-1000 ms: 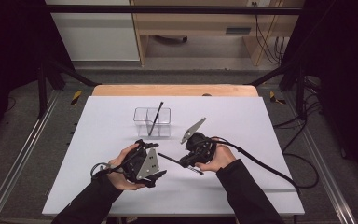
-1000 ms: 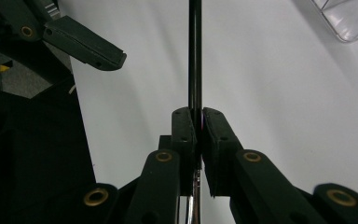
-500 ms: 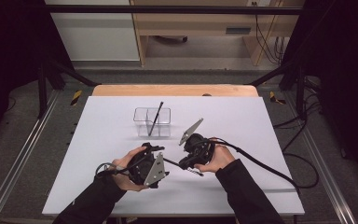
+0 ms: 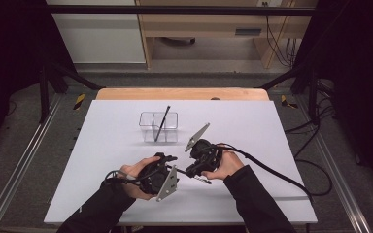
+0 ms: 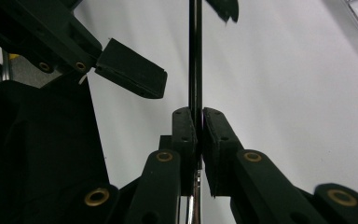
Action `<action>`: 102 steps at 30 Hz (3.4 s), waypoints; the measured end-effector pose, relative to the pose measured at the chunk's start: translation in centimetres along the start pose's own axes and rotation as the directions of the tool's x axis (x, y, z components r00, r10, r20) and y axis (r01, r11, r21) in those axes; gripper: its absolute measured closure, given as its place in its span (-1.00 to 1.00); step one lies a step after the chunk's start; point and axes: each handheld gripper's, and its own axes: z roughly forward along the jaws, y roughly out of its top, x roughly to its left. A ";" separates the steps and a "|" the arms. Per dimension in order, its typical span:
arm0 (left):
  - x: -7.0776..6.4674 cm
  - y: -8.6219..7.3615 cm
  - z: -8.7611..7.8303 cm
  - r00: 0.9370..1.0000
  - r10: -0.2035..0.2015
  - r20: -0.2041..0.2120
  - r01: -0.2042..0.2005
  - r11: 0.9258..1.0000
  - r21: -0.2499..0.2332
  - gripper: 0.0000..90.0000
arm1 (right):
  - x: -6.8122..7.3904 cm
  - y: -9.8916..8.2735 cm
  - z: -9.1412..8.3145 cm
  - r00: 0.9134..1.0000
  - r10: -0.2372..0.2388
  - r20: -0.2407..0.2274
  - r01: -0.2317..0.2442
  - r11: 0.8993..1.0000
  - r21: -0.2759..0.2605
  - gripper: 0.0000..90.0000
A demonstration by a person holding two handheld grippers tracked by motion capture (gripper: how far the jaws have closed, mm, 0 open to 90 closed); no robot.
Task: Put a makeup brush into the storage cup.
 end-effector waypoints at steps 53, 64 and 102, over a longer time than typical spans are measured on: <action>-1.5 0.9 1.0 0.962 0.271 0.036 -0.273 0.960 0.067 0.84 | 0.4 0.0 0.4 0.999 -0.018 -0.048 0.019 1.000 0.020 0.86; -1.1 -1.2 0.5 0.986 0.168 0.026 -0.169 0.981 0.096 0.84 | 0.3 -0.7 -1.7 0.997 -0.032 0.071 0.040 0.991 -0.128 0.55; -0.6 -4.8 0.5 0.931 -0.365 0.002 0.365 0.931 0.015 0.84 | -0.2 -5.9 -2.9 0.955 0.153 0.254 -0.030 0.902 -0.431 -0.65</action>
